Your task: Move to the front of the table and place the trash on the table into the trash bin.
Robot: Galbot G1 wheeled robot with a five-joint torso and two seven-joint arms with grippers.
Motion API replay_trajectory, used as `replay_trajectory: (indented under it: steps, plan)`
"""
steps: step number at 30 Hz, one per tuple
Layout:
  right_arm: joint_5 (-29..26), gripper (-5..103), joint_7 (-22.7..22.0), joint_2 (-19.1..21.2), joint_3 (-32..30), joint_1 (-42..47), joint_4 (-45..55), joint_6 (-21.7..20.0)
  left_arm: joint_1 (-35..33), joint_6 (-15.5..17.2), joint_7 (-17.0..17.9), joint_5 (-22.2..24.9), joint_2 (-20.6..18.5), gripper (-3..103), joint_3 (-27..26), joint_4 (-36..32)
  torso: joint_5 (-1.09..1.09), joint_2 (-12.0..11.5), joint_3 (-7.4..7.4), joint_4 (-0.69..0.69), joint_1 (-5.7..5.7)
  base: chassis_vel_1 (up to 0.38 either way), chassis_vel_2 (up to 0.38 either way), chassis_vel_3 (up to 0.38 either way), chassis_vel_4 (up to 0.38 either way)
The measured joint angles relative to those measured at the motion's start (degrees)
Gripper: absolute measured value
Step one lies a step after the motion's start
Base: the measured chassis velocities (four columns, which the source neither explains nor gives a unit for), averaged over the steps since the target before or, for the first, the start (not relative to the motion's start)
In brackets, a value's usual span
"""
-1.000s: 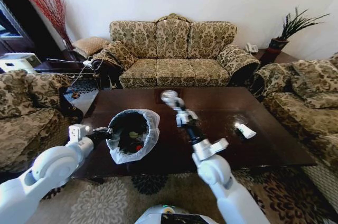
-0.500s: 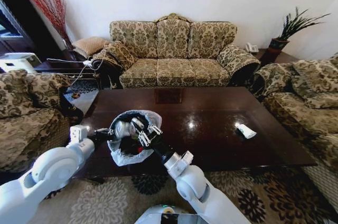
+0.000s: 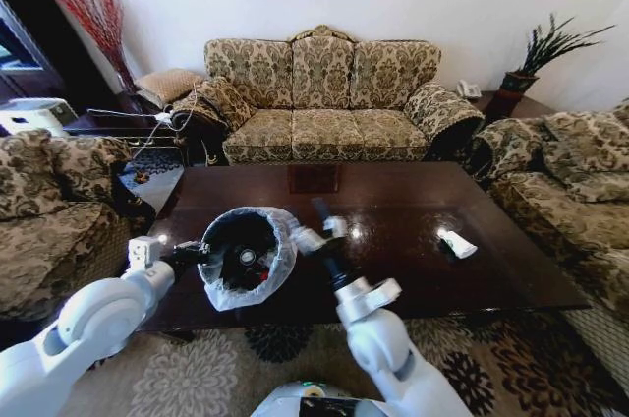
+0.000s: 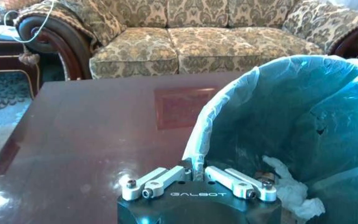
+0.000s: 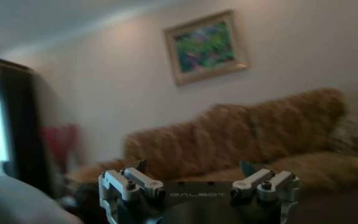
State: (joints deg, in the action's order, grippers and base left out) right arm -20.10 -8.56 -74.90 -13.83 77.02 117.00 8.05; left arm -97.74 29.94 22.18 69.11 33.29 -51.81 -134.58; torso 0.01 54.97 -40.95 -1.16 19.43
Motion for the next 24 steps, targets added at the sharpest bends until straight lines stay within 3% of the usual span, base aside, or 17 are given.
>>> replay_trajectory:
  steps: [5,9,15,24]
  plan:
    - [-9.2,100,-1.9,0.4,-10.3,3.5,-5.4,-1.5,0.2,-0.2,-0.6,-1.0,0.8,0,0.8,0.7,-0.02,0.0,0.0,0.02,0.0,0.0,0.0,0.0,0.0]
    - [-11.6,100,-2.4,-0.3,-15.2,3.6,-8.5,-1.5,0.1,-0.3,-0.6,-1.1,1.1,0,0.8,0.7,-0.01,0.0,0.0,0.0,-0.01,-0.027,-0.023,0.028,0.032]
    - [-13.0,100,-3.9,0.4,-18.3,2.5,-12.1,-1.0,-0.1,-0.4,-0.7,-1.2,1.6,0,0.5,0.5,-0.02,0.0,0.0,-0.01,0.0,-0.109,-0.099,0.116,0.117]
    - [-17.4,100,-9.6,-1.1,-21.1,1.2,-16.0,-2.4,-0.2,-0.6,-0.9,-1.9,2.9,0,0.7,0.1,-0.03,0.0,0.0,0.03,0.0,-0.245,-0.231,0.248,0.238]
